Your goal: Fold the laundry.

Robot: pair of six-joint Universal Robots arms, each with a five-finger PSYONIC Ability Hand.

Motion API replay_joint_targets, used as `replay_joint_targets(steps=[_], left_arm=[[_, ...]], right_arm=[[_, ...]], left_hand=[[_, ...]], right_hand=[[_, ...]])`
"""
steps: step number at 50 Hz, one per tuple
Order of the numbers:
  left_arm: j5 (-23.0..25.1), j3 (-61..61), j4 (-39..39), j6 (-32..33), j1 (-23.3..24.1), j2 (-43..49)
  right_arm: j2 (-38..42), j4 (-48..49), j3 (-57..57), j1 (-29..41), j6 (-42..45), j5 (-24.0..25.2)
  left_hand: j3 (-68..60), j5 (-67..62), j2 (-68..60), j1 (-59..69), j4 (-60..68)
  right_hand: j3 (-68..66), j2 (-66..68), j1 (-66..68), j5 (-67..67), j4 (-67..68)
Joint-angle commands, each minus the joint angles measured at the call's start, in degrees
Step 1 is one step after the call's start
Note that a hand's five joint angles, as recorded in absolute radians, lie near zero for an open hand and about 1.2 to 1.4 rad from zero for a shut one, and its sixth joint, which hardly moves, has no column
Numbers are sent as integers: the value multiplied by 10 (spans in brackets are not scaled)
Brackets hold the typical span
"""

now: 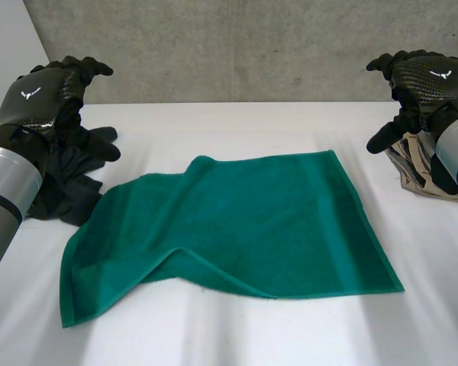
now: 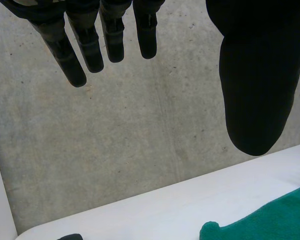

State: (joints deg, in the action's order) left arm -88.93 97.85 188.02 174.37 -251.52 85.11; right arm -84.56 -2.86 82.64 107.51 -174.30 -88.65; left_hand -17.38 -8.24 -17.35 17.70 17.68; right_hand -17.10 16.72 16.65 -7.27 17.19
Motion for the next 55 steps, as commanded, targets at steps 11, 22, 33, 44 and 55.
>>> replay_joint_targets(steps=[11, 22, 33, 44, 55], left_arm=[[0, 6, 2, 0, 2, -1], [2, 13, -26, 46, 8, 3], [-1, 146, -60, 245, 5, 23], [-2, 232, 31, 260, -17, 97], [-5, 235, 125, 260, -34, 171]], right_arm=[[0, 1, 1, 0, 1, 4], [-1, -29, -7, 3, 69, 46], [30, -131, 114, -8, 262, 83], [48, 76, 305, -57, 294, 129], [84, 138, 369, -111, 293, 230]], left_hand=[[74, 82, 73, -77, -77], [57, 65, 56, -60, -60], [-31, -22, -31, 28, 28], [-73, -64, -73, 70, 70], [-132, -123, -132, 128, 129]], right_hand=[[71, -67, -67, 73, -72], [71, -67, -67, 73, -72], [71, -67, -67, 73, -72], [3, 1, 1, 5, -4], [-84, 88, 89, -83, 84]])
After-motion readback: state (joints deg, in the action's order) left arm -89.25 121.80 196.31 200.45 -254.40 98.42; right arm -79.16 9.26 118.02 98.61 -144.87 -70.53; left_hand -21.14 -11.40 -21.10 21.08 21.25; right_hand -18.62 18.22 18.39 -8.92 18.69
